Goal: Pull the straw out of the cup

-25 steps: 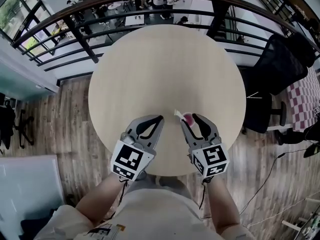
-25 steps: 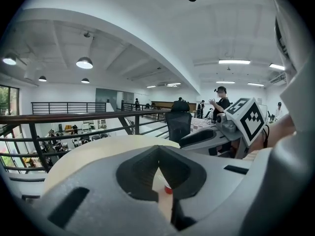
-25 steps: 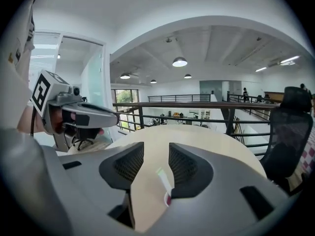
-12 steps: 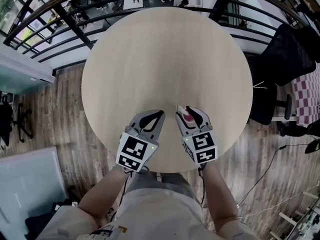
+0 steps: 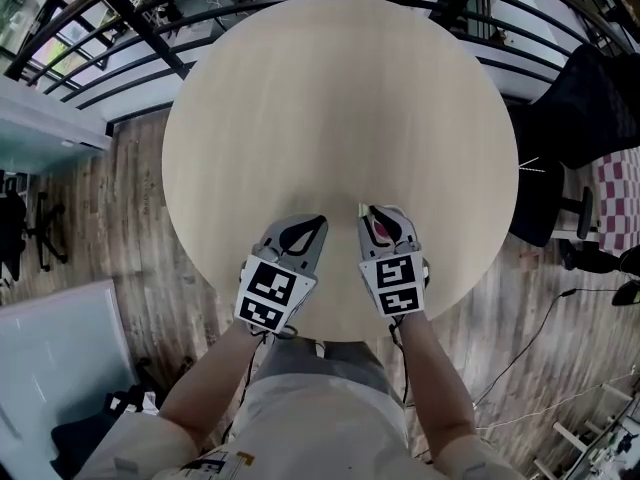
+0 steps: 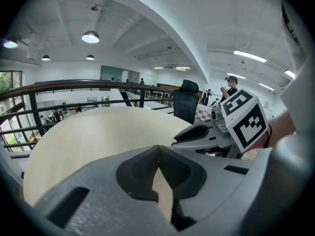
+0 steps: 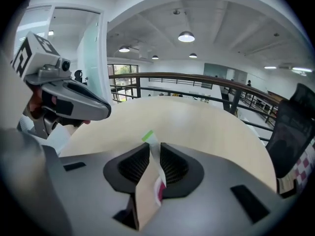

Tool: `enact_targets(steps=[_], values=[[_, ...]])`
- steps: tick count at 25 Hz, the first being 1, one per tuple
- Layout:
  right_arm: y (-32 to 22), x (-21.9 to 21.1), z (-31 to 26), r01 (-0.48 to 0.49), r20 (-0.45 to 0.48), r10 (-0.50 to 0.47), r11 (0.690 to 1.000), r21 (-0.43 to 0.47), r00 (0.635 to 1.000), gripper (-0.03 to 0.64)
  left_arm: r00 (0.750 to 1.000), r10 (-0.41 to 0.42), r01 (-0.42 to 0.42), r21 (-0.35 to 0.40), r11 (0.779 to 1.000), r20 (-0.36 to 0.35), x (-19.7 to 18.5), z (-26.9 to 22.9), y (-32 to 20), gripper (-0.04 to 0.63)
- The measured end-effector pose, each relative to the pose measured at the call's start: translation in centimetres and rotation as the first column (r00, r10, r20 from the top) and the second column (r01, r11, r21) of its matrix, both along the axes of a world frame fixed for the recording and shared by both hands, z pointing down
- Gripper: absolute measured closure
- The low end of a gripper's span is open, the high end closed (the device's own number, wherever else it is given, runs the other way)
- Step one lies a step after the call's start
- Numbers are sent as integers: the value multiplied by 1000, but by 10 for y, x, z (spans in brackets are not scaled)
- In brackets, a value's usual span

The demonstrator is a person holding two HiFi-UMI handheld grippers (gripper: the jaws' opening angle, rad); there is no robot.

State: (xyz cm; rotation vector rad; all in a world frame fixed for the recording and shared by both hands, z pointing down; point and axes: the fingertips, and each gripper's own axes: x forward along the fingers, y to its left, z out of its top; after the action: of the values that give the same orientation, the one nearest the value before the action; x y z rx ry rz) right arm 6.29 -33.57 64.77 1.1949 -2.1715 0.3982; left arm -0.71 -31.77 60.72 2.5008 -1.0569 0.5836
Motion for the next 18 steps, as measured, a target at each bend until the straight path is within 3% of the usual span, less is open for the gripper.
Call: enact_targets(steps=[10,18], values=[[-7,16,-39,-87,76,83,995,53,994,561,1000,-1,1,15,1000,-25,3,-16,0,583],[-1,37,-126,-117,181,84,977,177,980,561,997,29,-20,117,993,-77,17,-83,-1,581]])
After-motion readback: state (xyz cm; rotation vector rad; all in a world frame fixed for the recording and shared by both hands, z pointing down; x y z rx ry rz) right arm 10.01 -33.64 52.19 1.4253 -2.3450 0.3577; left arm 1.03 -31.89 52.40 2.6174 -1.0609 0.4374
